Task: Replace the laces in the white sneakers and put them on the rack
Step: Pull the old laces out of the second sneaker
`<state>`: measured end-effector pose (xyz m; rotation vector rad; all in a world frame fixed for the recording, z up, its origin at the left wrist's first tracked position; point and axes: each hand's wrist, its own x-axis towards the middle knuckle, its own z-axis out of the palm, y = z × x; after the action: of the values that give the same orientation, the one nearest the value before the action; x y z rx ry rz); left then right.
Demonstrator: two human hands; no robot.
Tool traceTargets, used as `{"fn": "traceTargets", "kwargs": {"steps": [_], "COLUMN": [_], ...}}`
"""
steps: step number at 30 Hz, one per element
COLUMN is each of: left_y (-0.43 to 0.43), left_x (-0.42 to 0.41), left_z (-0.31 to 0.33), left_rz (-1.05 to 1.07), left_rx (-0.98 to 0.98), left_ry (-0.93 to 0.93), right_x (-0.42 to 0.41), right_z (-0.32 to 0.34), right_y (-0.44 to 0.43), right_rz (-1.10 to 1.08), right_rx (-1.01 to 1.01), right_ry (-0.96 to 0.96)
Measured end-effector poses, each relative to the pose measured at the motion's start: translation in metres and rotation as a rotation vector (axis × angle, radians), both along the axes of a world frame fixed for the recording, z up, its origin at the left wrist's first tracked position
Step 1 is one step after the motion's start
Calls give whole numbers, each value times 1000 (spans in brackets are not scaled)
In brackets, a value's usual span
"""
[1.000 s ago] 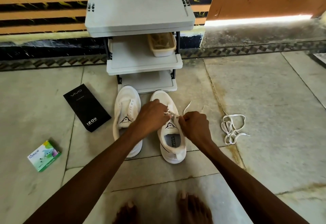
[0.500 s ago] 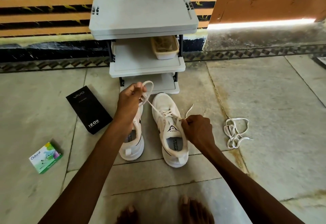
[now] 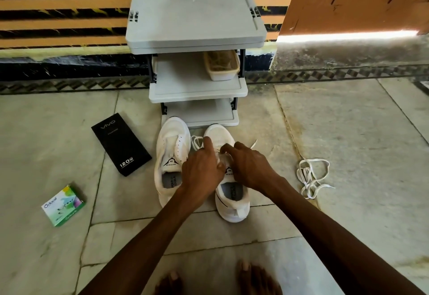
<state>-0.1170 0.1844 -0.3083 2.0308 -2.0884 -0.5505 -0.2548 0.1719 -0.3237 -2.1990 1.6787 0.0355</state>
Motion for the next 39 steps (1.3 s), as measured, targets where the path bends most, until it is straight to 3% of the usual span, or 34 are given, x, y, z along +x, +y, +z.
{"fn": "traceTargets", "kwargs": {"steps": [4,11,15,18,22,28,33,39], "left_y": [-4,-12,-12,-14,-13,-7,-6,-6], "left_x": [0,11,12,12,10,6,5,6], "left_z": [-7,-11,-6,-1,2,-2,-4,-5], "left_rz": [35,98,88,97,100,48,55,53], "left_rx": [4,99,131,169,172,61,39,30], "left_ry": [-14,143,151,155,170,154,182,191], "right_x": [-1,0,-6,-11,-13,-11,2,11], "right_z": [-1,-8,-18,-21,-17,4,15,6], "right_y": [-2,-10,-11,-3,-1,-11,-18,-17], "right_rz": [60,48,-406,-734,-869,-305,-152,-53], "right_rx": [46,153,103,302,477,167,96,-231], "right_ry": [62,74,-360,-675,-804,-177,-26,103]}}
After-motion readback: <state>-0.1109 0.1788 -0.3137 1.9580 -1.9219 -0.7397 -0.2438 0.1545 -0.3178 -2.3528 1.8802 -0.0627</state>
